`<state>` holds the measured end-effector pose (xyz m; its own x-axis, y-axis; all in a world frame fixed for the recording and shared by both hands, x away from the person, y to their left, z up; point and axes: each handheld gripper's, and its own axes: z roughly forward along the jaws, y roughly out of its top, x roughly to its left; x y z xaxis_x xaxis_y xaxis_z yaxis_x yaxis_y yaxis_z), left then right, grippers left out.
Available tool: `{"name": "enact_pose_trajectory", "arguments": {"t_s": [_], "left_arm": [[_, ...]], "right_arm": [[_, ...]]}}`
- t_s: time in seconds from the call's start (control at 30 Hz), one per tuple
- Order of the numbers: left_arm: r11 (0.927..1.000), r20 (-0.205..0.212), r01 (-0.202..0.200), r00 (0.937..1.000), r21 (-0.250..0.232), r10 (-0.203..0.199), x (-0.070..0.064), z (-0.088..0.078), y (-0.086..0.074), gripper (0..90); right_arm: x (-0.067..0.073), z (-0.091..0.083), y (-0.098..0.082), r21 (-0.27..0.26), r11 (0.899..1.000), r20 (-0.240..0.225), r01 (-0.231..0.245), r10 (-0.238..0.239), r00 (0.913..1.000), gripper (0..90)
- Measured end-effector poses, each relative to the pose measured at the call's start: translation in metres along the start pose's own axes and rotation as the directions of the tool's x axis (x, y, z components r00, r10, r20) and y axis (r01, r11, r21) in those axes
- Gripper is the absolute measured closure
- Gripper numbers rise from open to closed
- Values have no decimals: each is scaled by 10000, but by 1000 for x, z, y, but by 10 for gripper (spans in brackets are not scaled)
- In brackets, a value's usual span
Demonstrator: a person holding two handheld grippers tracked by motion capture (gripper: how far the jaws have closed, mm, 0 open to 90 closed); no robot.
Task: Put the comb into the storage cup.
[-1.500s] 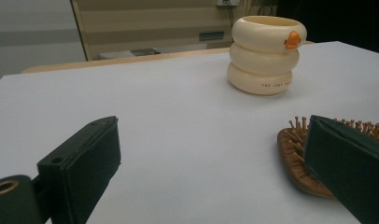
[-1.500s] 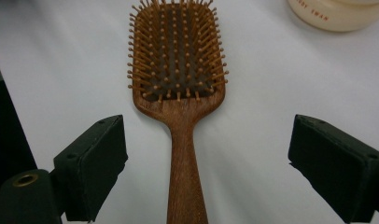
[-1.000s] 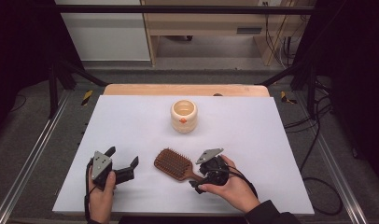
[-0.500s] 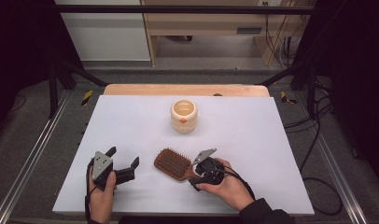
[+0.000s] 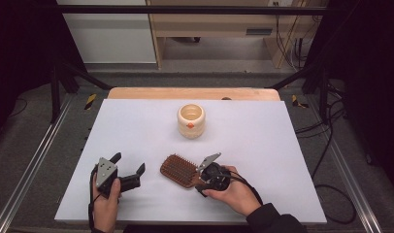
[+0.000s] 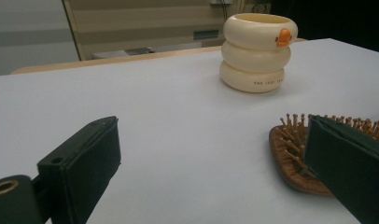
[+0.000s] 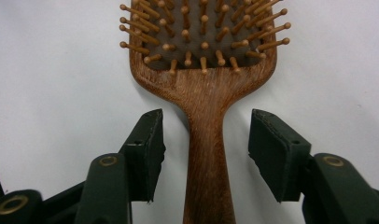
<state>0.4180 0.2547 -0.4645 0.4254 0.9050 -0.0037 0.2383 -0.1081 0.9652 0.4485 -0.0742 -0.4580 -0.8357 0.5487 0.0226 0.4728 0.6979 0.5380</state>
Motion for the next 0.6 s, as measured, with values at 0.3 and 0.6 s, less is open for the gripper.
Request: {"name": "enact_pose_trajectory", "arguments": {"t_s": [0.3,0.6], "left_arm": [[10000,-5,26,10000,-31,-26,0,0,0,38],[9999,5,51,10000,-87,-51,1,-1,0,38]], "right_arm": [[1,0,4,464,9989,-145,-54,61,9999,537],[0,3,7,828,9965,-171,-72,86,9998,587]]}}
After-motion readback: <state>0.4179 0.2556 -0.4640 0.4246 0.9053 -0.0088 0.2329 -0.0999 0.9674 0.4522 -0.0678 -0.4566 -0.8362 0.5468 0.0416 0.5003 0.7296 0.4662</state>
